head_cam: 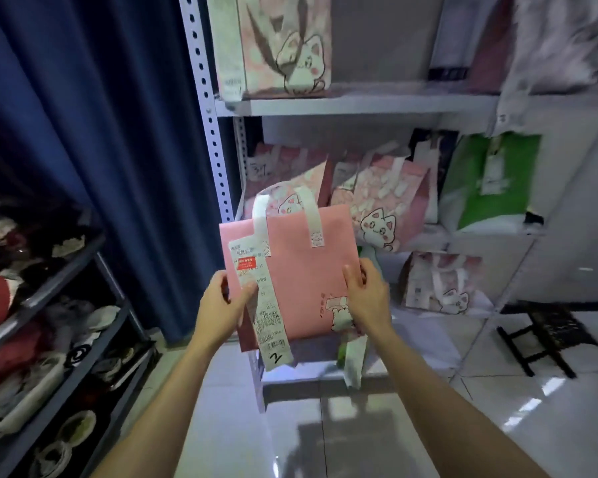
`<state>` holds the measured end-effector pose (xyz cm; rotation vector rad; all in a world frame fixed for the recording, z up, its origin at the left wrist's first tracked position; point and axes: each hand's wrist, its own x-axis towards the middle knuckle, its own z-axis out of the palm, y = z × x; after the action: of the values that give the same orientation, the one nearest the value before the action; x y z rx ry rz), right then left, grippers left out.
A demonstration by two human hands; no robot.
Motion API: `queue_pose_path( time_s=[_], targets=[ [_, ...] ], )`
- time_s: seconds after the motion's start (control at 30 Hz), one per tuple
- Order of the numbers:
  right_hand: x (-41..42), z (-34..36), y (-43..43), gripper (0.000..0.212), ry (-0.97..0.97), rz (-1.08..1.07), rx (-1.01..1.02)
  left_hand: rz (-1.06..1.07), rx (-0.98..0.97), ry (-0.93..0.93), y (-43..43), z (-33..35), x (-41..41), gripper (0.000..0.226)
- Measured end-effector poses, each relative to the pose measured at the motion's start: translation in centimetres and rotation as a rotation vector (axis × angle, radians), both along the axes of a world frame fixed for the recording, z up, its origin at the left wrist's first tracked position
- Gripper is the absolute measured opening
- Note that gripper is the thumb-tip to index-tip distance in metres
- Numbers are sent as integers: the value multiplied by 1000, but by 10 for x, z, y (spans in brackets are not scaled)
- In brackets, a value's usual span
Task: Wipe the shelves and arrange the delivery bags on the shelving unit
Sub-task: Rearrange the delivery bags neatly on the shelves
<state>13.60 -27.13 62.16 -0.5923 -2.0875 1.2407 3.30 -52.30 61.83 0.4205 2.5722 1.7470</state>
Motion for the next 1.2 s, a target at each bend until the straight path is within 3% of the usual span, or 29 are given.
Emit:
queue_pose_path(
  time_s=[0.1, 0.3, 0.5, 0.6, 0.7, 0.8, 0.87, 0.93, 1.2],
  targets=[
    [7, 52, 24, 19, 124, -45, 40, -121, 19, 111, 27, 47, 3, 22],
    [19, 149, 79, 17, 264, -141, 105, -214, 187, 221, 98, 128, -3, 20],
    [1, 215, 149, 22, 331, -187, 146, -177, 185, 327, 177, 184, -31, 42],
    [-12, 240, 178, 9, 352, -119, 148, -150, 226, 350, 214, 213, -50, 44],
    [-28, 262, 218, 30, 323, -53, 160, -134, 245, 356, 255, 238, -73, 29],
    [-45, 276, 256, 46, 281, -11, 202, -135, 270, 330, 289, 252, -89, 43],
    [-53, 281, 275, 53, 259, 20, 201, -120, 266, 340, 308, 260, -87, 29],
    [-61, 287, 291, 57, 254, 34, 197, -72, 245, 395, 323, 269, -88, 20],
    [-94, 321, 335, 57, 356, 58, 223, -25, 217, 535, 352, 320, -102, 30]
  ],
)
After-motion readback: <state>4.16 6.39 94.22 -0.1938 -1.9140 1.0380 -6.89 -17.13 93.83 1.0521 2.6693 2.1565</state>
